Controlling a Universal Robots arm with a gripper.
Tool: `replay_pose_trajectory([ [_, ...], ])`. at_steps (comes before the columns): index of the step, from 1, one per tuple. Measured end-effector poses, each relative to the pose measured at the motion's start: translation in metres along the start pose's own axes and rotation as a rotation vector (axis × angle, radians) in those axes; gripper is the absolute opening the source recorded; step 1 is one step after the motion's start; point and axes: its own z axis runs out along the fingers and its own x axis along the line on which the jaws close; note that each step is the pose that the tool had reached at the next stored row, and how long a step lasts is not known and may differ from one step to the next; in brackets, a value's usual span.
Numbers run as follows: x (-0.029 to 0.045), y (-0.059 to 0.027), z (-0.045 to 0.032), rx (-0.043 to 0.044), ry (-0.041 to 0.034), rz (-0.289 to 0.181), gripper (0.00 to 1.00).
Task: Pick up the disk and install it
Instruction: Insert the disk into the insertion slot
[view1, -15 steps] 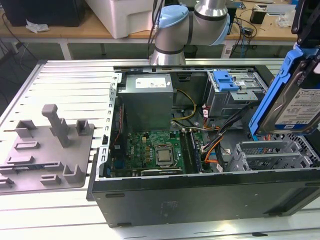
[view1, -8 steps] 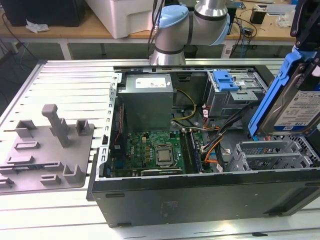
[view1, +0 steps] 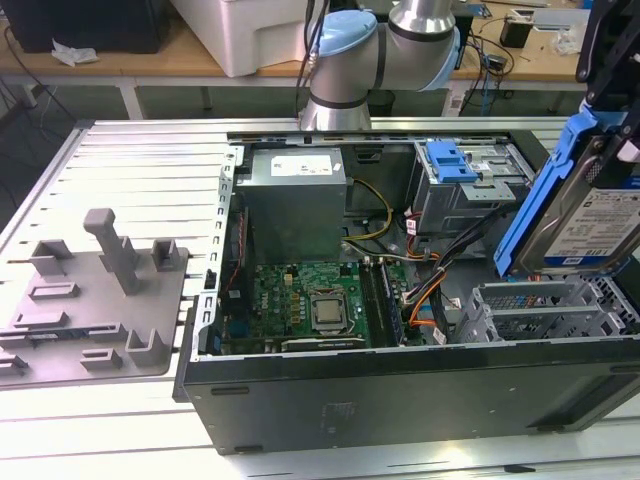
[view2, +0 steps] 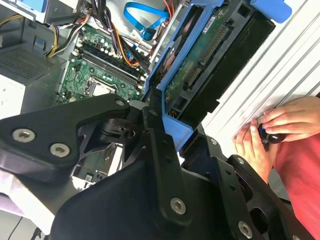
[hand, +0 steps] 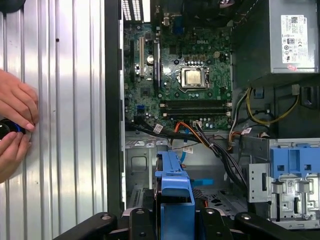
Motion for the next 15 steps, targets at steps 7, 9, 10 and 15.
replay_pose_trajectory([
  [7,-0.0047,-0.0001,0.0083,0.0000,0.0000,0.000,0.37],
  [9,-0.0047,-0.0002,0.0101,0.0000,-0.0001,0.000,0.37],
  [10,-0.0046,-0.0002,0.0108,0.0000,-0.0001,0.000,0.37],
  [15,-0.0046,-0.0003,0.0128,0.0000,0.0001,-0.006,0.37],
])
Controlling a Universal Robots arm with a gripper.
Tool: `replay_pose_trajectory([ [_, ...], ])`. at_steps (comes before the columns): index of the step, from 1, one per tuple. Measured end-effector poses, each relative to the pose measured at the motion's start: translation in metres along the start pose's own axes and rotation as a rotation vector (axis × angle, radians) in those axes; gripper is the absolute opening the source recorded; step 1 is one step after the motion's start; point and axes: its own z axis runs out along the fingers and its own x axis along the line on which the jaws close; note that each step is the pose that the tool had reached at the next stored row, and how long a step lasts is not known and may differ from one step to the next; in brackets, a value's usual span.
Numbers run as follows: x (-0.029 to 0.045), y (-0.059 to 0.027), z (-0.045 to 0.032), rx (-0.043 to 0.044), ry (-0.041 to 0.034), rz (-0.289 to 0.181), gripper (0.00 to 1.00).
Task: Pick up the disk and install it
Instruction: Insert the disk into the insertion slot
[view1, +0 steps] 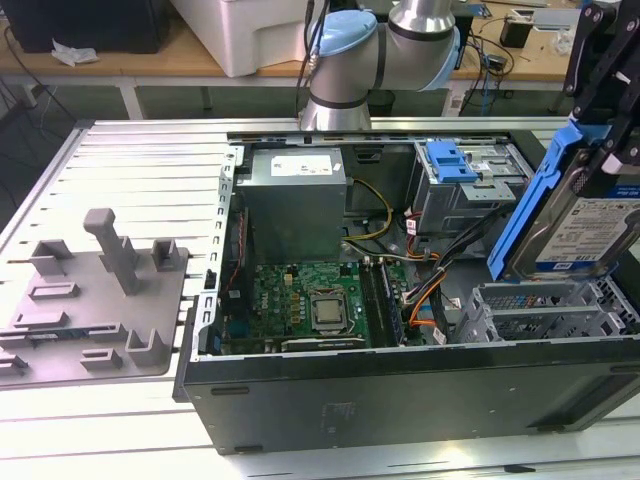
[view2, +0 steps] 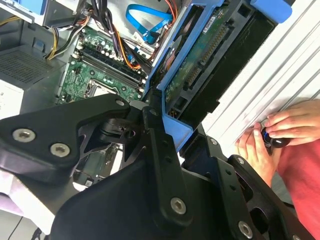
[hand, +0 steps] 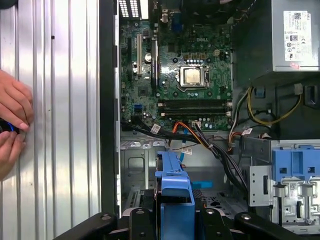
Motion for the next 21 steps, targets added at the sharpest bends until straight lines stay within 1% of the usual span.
replay_pose_trajectory([
  [7,0.0004,-0.0001,0.0023,-0.0003,0.0005,-0.021,0.37],
  [13,0.0045,-0.0002,0.0034,-0.0003,0.0004,-0.021,0.37],
  [21,0.0047,-0.0003,0.0077,-0.0003,0.0005,-0.023,0.37],
])
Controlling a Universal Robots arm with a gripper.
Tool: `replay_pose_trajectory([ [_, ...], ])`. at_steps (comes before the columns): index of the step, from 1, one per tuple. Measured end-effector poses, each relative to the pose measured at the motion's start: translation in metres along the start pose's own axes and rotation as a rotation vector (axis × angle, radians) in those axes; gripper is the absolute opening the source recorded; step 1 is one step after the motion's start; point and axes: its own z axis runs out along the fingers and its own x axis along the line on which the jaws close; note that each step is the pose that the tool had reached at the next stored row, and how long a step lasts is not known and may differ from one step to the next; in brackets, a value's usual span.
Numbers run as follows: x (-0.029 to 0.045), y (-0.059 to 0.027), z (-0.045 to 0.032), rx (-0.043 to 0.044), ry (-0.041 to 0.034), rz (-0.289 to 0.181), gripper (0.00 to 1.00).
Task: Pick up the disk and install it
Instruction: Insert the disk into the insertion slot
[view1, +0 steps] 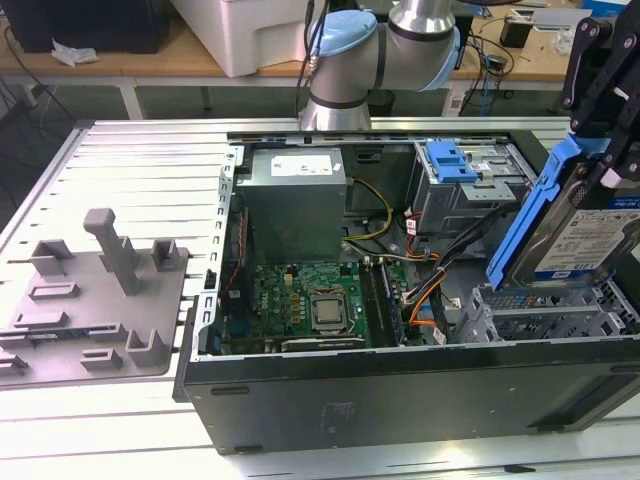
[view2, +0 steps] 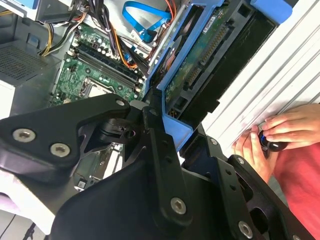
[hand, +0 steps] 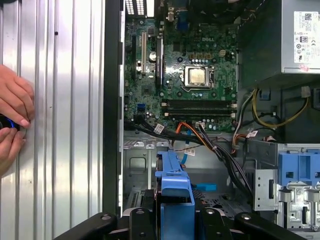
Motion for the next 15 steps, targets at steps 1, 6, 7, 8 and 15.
replay_pose_trajectory([
  [1,0.0000,0.0000,0.0006,0.0000,0.0001,0.000,0.37],
  [6,0.0001,-0.0001,0.0020,0.0000,0.0001,0.000,0.37],
  [7,0.0003,0.0000,0.0024,0.0000,0.0000,0.000,0.37],
  [8,0.0004,0.0000,0.0026,0.0000,0.0001,0.000,0.37],
  [15,0.0020,-0.0001,0.0043,0.0000,0.0003,0.000,0.37],
])
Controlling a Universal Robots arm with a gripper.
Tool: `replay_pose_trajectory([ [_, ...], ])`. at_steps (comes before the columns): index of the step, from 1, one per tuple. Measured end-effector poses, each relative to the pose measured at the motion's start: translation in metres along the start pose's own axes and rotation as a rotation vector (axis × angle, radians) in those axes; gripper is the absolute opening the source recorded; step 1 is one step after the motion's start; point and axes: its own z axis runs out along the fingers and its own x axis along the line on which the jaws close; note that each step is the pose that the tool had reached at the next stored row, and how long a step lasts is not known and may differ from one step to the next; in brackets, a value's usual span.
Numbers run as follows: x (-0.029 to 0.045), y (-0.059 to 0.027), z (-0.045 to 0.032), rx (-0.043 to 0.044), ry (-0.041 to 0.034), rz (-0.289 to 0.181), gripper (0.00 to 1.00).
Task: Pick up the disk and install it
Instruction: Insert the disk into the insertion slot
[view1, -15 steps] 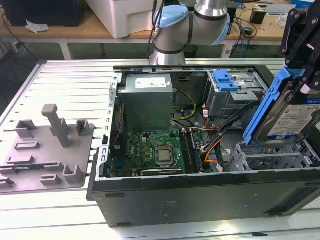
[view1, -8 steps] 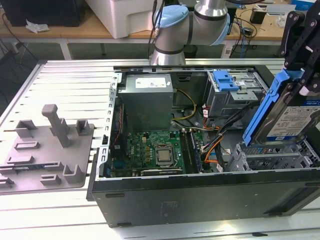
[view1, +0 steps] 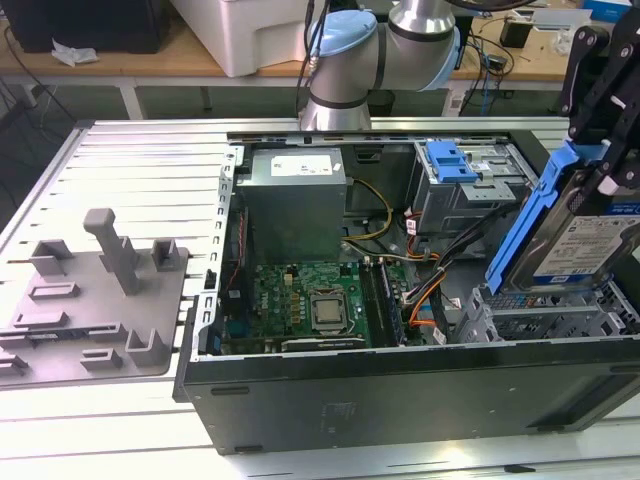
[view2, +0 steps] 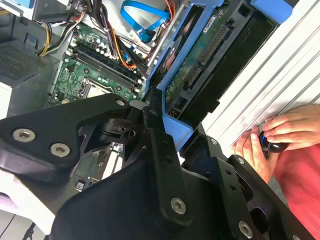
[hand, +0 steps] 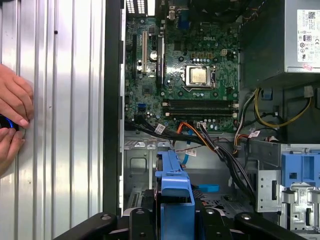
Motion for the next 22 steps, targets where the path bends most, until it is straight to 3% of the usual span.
replay_pose_trajectory([
  [22,0.0012,-0.0002,0.0076,0.0000,-0.0003,0.000,0.37],
])
